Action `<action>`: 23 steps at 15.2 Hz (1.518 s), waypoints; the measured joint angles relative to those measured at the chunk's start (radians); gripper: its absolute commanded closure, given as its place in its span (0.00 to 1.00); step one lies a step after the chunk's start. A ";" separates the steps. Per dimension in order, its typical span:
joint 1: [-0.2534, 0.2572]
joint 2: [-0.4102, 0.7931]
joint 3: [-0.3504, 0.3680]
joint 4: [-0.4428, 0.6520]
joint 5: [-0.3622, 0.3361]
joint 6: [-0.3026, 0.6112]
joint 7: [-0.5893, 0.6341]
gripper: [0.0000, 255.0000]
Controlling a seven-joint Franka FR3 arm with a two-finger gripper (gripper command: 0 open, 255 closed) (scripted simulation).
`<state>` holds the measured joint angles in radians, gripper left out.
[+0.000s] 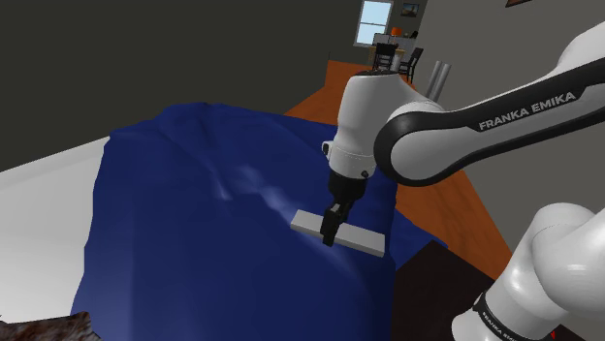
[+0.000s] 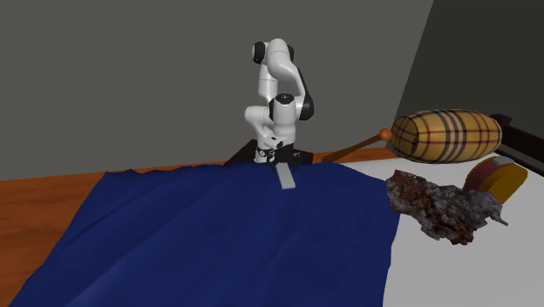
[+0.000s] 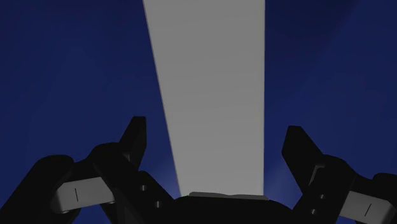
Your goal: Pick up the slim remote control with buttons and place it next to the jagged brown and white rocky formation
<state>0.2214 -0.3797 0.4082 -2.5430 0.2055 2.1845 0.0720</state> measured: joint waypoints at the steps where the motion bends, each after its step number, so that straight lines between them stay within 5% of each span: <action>1: 0.000 -0.001 0.000 0.001 0.000 0.000 0.000 1.00; 11: 0.000 -0.004 -0.001 0.004 0.000 -0.007 0.000 1.00; 23: 0.001 -0.073 -0.030 0.108 -0.004 -0.180 -0.004 1.00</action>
<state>0.2220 -0.4526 0.3784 -2.4350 0.2013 2.0049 0.0678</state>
